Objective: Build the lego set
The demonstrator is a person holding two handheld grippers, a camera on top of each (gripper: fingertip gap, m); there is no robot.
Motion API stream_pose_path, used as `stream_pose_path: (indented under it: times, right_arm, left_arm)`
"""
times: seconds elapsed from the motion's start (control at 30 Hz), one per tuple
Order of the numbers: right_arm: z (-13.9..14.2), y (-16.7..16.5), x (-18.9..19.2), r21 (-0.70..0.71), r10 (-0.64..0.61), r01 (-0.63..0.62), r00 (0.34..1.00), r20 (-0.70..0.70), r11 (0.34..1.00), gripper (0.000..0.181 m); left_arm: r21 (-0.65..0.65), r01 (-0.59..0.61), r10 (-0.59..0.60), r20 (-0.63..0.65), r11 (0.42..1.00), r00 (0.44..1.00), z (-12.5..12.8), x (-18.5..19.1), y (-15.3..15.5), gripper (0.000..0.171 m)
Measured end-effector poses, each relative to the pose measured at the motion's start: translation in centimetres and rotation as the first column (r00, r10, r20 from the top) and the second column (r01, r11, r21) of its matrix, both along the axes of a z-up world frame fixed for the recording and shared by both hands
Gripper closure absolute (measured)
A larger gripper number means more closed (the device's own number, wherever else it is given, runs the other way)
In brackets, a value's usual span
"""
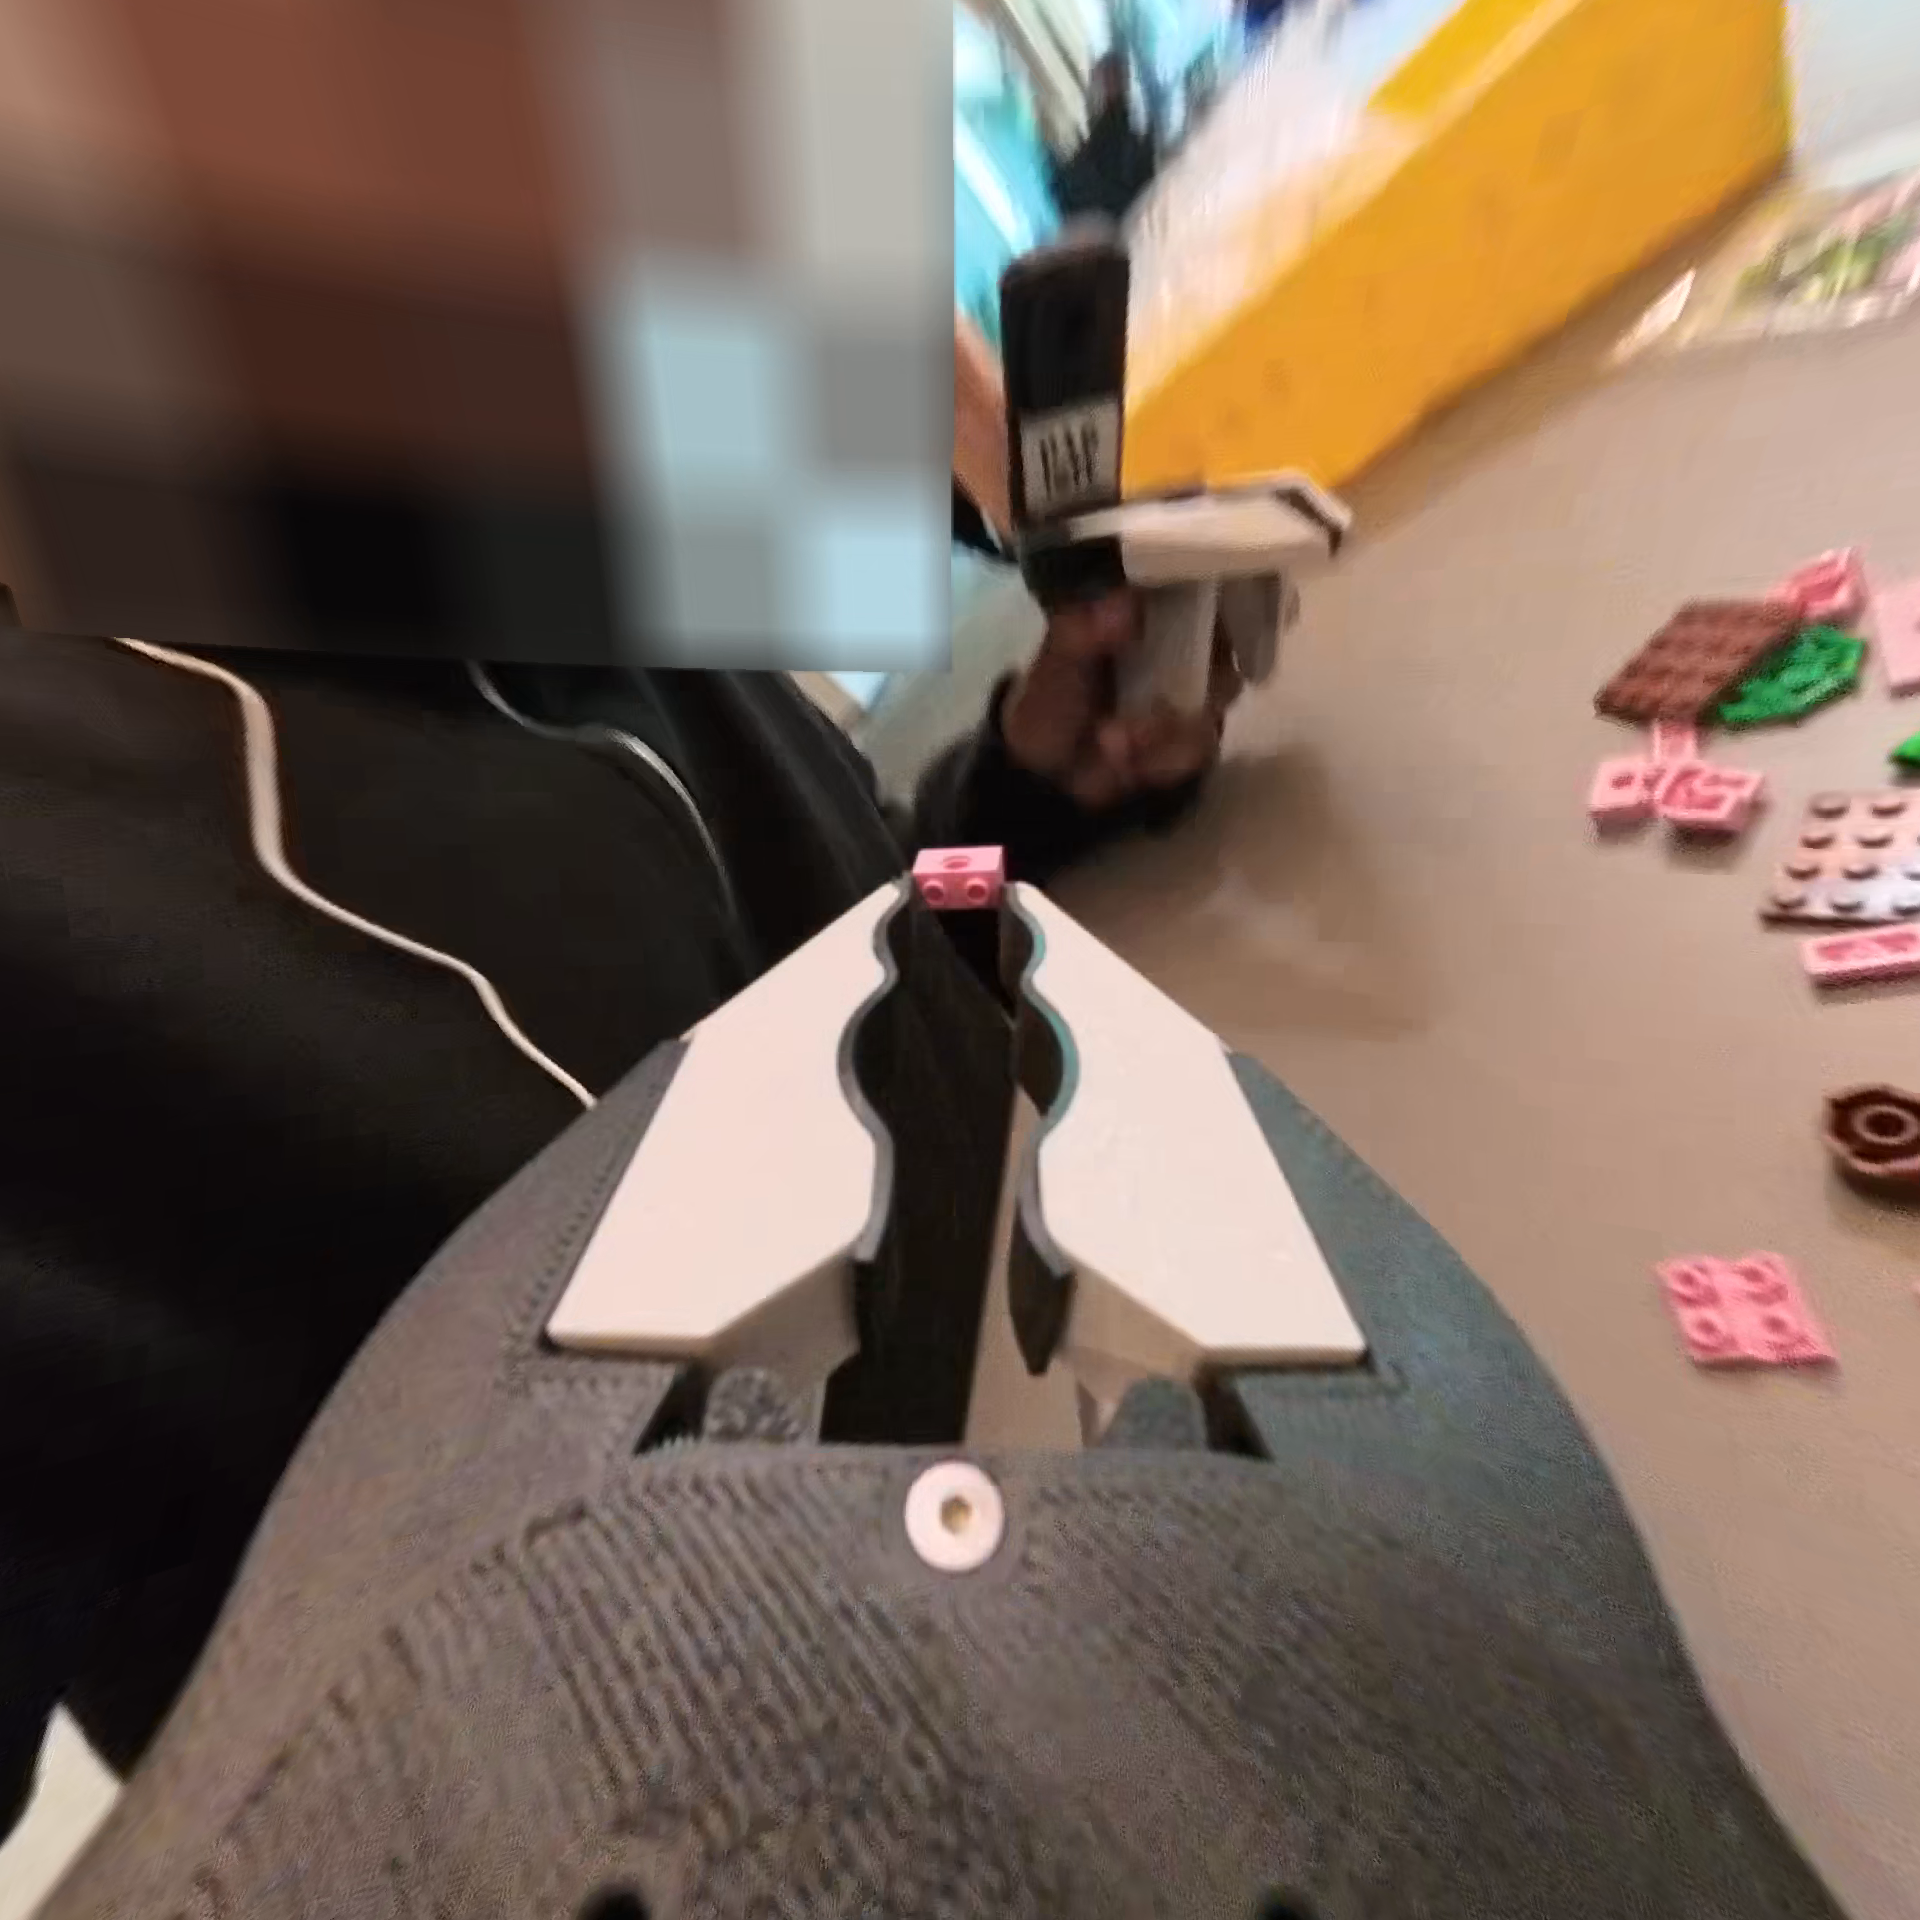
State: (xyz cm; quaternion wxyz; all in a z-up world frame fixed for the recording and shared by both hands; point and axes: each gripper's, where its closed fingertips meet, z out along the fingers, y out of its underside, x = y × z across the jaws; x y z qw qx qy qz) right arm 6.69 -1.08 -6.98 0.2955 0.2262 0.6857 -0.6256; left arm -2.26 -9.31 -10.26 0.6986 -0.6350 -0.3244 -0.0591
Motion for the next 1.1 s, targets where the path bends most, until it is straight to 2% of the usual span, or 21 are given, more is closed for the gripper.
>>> stream_pose_path:
  times: [0.17, 0.37, 0.43, 0.5, 0.53, 0.57, 0.63, 0.77, 0.87, 0.9, 0.93, 1.1]
  right_arm:
    - [1.8, 1.0, 0.3, -0.159, -0.096, 0.1, 0.995, 0.033, 0.982, 0.167]
    - [2.8, 1.9, 1.0, -0.21, -0.109, 0.113, 0.994, 0.033, 0.971, 0.167]
    - [2.0, 1.9, 0.8, -0.152, -0.122, 0.123, 0.992, 0.022, 0.981, 0.167]
    - [-1.1, 1.4, 0.7, 0.088, -0.123, 0.128, 0.991, -0.06, 0.988, 0.168]
    - [-3.2, 1.4, 0.7, 0.262, -0.094, 0.125, 0.988, -0.126, 0.957, 0.167]
    - [-5.4, 1.7, 0.7, 0.442, -0.037, 0.118, 0.982, -0.187, 0.889, 0.167]
    - [-8.6, 2.9, 0.5, 0.71, 0.148, 0.114, 0.944, -0.296, 0.695, 0.167]
    - [-9.7, 3.8, -0.5, 0.903, 0.482, 0.161, 0.801, -0.356, 0.399, 0.167]
    - [-10.9, 6.0, -1.4, 0.97, 0.674, 0.203, 0.7, -0.237, 0.131, 0.167]
    - [-11.3, 6.3, -1.4, 0.977, 0.713, 0.194, 0.673, -0.197, 0.087, 0.167]
    - [-11.6, 6.2, -1.0, 0.982, 0.738, 0.171, 0.653, -0.17, 0.075, 0.167]
    - [-11.6, 5.1, -0.6, 0.994, 0.732, 0.063, 0.672, -0.108, 0.089, 0.167]
  left_arm:
    - [-0.028, 0.013, -0.014, -0.007, 1.0, 1.0, -0.4, 0.2, 0.6, 0.171]
    - [-0.038, 0.016, -0.016, -0.007, 0.999, 1.0, -0.6, 0.3, 0.9, 0.171]
    - [-0.041, 0.011, -0.011, -0.013, 0.999, 1.0, -0.6, 0.3, 0.9, 0.171]
    - [-0.037, 0.009, -0.01, -0.012, 0.999, 1.0, -0.5, 0.2, 0.8, 0.171]
    - [-0.036, 0.009, -0.01, -0.011, 0.999, 1.0, -0.5, 0.2, 0.8, 0.171]
    - [-0.034, 0.01, -0.01, -0.01, 0.999, 1.0, -0.5, 0.2, 0.8, 0.171]
    - [-0.034, 0.011, -0.012, -0.013, 0.999, 1.0, -0.5, 0.3, 0.8, 0.171]
    - [-0.044, 0.013, -0.014, -0.024, 0.999, 1.0, -0.5, 0.4, 0.9, 0.171]
    - [-0.049, 0.01, -0.011, -0.021, 0.999, 1.0, -0.6, 0.4, 0.9, 0.171]
    - [-0.051, 0.012, -0.013, -0.019, 0.999, 1.0, -0.6, 0.4, 1.0, 0.171]
    - [-0.053, 0.012, -0.013, -0.019, 0.999, 1.0, -0.6, 0.4, 1.0, 0.171]
    - [-0.059, 0.019, -0.02, -0.021, 0.998, 1.0, -0.7, 0.5, 1.1, 0.171]
